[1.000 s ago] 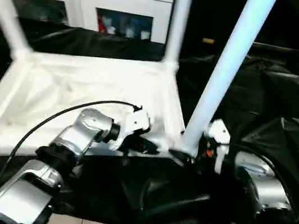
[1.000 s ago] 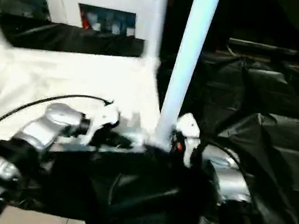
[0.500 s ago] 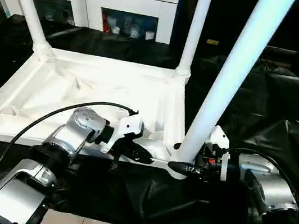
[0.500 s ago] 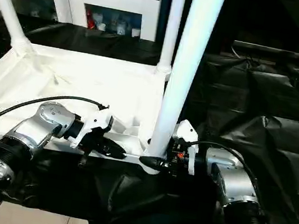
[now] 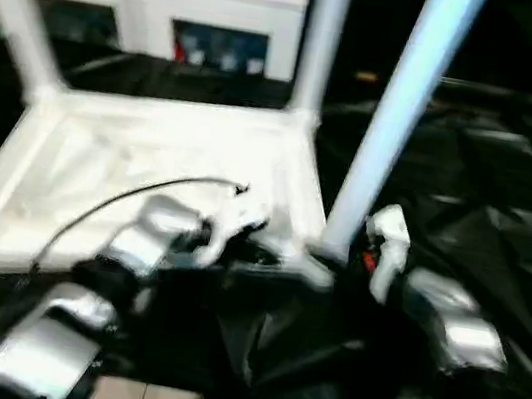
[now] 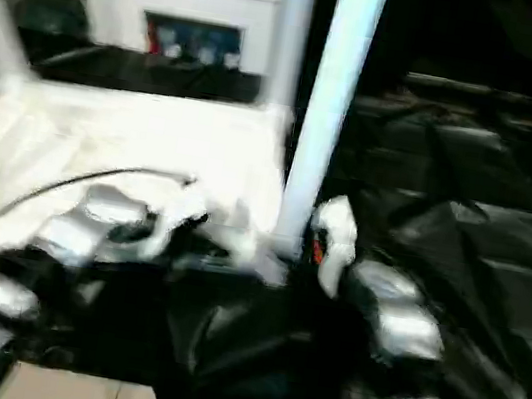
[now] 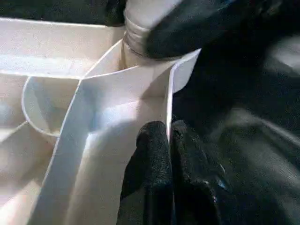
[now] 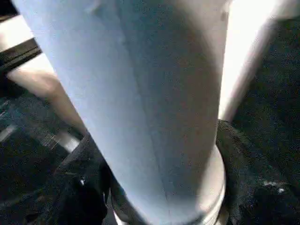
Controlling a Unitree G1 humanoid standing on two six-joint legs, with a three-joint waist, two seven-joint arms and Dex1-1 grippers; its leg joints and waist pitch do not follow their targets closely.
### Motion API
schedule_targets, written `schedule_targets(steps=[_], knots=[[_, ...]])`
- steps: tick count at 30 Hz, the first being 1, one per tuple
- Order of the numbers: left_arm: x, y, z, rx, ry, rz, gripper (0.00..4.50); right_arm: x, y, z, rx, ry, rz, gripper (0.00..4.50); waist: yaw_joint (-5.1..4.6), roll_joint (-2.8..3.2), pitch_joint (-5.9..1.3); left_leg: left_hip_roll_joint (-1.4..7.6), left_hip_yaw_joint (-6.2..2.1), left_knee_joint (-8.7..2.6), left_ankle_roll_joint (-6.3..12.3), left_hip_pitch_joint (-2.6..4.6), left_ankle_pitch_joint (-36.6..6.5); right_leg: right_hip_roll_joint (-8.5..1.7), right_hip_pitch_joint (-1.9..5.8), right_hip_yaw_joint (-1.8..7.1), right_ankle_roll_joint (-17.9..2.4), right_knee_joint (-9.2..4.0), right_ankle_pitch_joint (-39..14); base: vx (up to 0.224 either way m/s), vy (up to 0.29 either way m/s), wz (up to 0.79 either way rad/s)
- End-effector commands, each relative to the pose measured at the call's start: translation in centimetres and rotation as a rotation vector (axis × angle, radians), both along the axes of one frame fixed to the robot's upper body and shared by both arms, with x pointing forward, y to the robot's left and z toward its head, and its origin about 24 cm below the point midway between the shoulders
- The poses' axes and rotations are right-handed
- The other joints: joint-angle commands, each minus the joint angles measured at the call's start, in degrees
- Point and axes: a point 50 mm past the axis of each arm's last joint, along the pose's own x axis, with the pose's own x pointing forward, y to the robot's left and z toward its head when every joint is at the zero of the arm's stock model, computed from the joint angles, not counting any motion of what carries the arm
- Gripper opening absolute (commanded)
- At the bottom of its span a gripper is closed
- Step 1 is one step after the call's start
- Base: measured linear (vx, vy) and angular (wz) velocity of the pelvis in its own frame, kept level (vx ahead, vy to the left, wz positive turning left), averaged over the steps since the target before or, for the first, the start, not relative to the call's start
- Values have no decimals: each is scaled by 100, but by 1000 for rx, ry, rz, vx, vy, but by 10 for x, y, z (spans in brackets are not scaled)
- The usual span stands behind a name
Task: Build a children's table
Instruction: Rotate leg to tighten
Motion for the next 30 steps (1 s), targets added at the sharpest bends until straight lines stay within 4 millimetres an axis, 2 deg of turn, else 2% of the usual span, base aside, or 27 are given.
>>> schedule_targets(steps=[1, 2, 3, 6, 7, 10, 12, 14, 15, 19, 22, 26, 28, 30], knots=[[0, -24, 8, -49, -26, -21, 0, -10, 17, -27, -38, 124, -18, 272, -11, -48, -288, 106, -115, -452, -118, 97, -1985, -268, 175, 145, -1005, -568, -2278, 0, 0, 0], [-1, -31, 9, -55, -27, -20, 0, -7, 21, -29, -34, 136, -66, 272, -25, -34, -278, 101, -118, -459, -104, 83, -2010, -259, 178, 142, -997, -571, -2278, 0, 0, 0], [-1, -38, 9, -58, -33, -16, 0, -6, 25, -30, -36, 137, -97, 272, -35, -27, -280, 95, -109, -455, -77, 98, -2037, -253, 162, 148, -980, -584, -2282, 0, 0, 0], [-4, -48, 11, -69, -41, -28, 0, -4, 36, -28, -22, 114, -103, 272, -41, -37, -290, 94, -103, -453, -23, 102, -2015, -249, 155, 149, -968, -601, -2261, 0, 0, 0], [-4, -48, 11, -69, -41, -28, 0, -4, 36, -28, -22, 114, -103, 328, -41, -37, -290, 94, -103, -453, -23, 102, -2015, -249, 155, 149, -968, -601, -2261, 0, 0, 0], [-7, -47, 11, -75, -41, -62, 0, -4, 38, -22, 17, 105, -51, 347, -37, -29, -297, 105, -108, -464, 16, 97, -2027, -238, 166, 150, -990, -590, -2133, 0, 0, 0], [-7, -41, 10, -60, -51, -90, 0, -2, 36, -17, -24, 53, 1, 385, -31, -28, -304, 109, -106, -466, 24, 82, -1951, -237, 179, 152, -1055, -566, -1913, 0, 0, 0], [-8, -37, 9, -51, -51, -106, 0, -3, 34, -14, -23, 34, 42, 391, -21, -30, -324, 110, -94, -451, 60, 75, -1828, -234, 196, 155, -1124, -538, -1601, 0, 0, 0], [-8, -34, 9, -45, -50, -117, 0, -4, 32, -12, -21, 23, 71, 391, -7, -27, -340, 109, -86, -430, 142, 52, -1601, -233, 226, 157, -1237, -489, -1160, 0, 0, 0], [-9, -25, 9, -39, -42, -155, 0, -7, 26, -5, -10, -8, 172, 391, 29, -39, -372, 113, -58, -373, 342, 42, -1173, -218, 270, 147, -1476, -400, -319, 14, -1, 0], [-13, -11, 11, -35, -21, -236, 0, -17, 13, 0, -27, -23, 357, 391, 65, -49, -369, 123, -36, -348, 521, 19, -1011, -208, 283, 124, -1615, -359, -18, 0, 0, 0], [-16, 1, 12, -22, -2, -302, 0, -27, 2, 1, -40, 1, 484, 391, 124, -40, -341, 149, -36, -375, 483, 57, -1282, -223, 254, 124, -1565, -408, -574, 0, 0, 0], [-17, 10, 12, -9, 10, -334, 0, -31, -3, 4, -24, 17, 544, 391, 149, -33, -324, 164, -42, -404, 323, 79, -1516, -238, 230, 138, -1505, -441, -1005, 0, 0, 0], [-18, 16, 13, -2, 17, -350, 0, -33, -5, 6, -13, 31, 579, 376, 169, -33, -322, 169, -44, -416, 260, 92, -1590, -233, 220, 149, -1458, -448, -1098, 0, 0, 0]])
